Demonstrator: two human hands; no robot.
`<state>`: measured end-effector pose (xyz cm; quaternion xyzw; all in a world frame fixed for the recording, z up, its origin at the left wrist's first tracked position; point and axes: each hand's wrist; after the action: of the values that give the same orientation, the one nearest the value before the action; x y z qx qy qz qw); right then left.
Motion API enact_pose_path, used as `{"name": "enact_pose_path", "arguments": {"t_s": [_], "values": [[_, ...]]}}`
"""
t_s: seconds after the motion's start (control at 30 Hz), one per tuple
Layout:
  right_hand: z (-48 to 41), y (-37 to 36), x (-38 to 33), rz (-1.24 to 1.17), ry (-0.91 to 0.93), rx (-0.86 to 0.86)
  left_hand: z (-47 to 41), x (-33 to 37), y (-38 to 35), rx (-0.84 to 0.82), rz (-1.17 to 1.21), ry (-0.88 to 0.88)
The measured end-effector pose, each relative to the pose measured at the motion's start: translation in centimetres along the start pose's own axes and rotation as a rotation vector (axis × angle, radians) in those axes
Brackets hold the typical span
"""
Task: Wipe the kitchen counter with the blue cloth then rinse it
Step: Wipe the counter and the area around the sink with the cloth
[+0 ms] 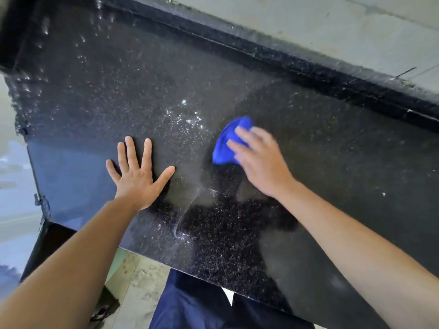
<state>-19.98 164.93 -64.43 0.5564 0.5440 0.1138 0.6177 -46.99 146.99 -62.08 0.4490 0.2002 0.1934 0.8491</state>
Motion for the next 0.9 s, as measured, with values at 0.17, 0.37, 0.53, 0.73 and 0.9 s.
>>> {"name": "enact_pose_path", "arguments": {"t_s": [0.17,0.37,0.53,0.73,0.9], "values": [[-10.2,1.9,5.6,0.131,-0.793,0.450,-0.1,0.2,0.1,0.002,0.000,0.000],[-13.3,-3.2,1.2,0.115,-0.423,0.250,-0.2,-0.1,0.1,0.009,-0.001,0.000],[-8.6,-1.4,2.8,-0.010,0.021,-0.043,0.0,-0.4,0.0,-0.003,-0.005,0.002],[-12.0,1.5,7.4,0.094,-0.314,0.146,-0.2,0.3,0.4,0.000,-0.010,-0.004],[-16.9,-4.5,-0.3,0.082,-0.461,0.216,-0.1,0.1,0.1,0.001,-0.018,0.010]]}}
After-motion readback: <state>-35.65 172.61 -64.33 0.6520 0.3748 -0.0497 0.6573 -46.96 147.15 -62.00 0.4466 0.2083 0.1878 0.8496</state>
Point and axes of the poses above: each hand's wrist, its own z-axis away from the middle knuckle, its own y-axis out of the back of the hand, x = y × z, and after that the axes turned 15 degrees about -z, right-handed
